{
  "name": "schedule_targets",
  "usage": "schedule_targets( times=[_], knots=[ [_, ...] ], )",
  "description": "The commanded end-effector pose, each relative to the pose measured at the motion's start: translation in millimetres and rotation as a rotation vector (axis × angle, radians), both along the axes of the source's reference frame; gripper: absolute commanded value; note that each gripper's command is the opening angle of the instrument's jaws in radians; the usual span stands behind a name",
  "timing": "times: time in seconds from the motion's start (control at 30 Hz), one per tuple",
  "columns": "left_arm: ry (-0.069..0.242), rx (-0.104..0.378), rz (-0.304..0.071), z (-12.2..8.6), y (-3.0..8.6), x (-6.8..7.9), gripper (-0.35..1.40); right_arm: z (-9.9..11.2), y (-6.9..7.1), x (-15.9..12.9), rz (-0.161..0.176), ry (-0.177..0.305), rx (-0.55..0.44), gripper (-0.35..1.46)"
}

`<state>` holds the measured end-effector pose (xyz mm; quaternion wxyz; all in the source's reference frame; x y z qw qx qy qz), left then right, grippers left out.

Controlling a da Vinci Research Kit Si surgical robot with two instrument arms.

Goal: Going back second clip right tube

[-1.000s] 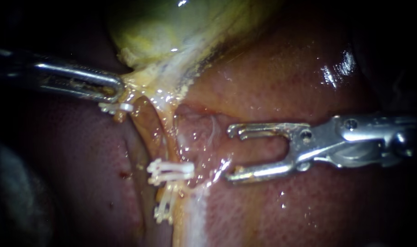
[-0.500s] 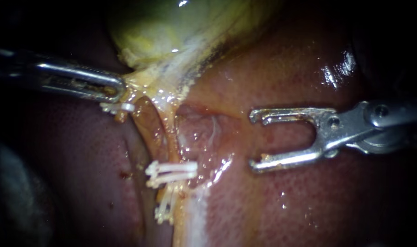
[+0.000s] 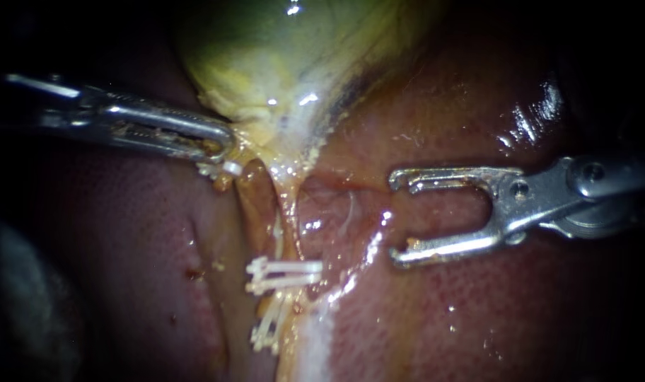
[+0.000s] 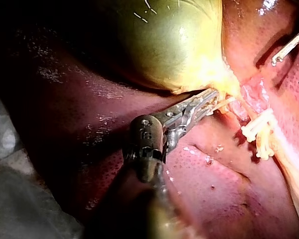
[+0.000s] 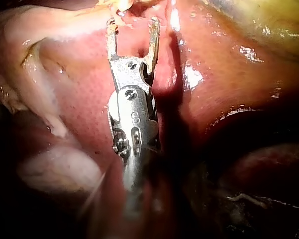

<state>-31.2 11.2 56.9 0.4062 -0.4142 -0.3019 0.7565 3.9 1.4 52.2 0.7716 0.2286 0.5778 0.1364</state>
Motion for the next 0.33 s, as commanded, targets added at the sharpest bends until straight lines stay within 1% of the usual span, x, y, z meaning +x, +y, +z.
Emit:
schedule_targets(
  times=[0.03,0.13,0.33],
  knots=[
    [0.0,0.001,0.001,0.1,-0.1,-0.1,-0.35,0.0,0.0,0.0,0.0,0.001,0.0,0.5],
    [-0.001,0.002,0.003,0.2,-0.1,-0.4,-0.35,0.0,0.0,0.0,0.0,0.001,0.0,0.5],
    [-0.001,0.002,0.003,0.2,-0.1,-0.4,-0.35,0.0,0.0,-0.1,0.0,0.001,0.0,0.5]
  ],
)
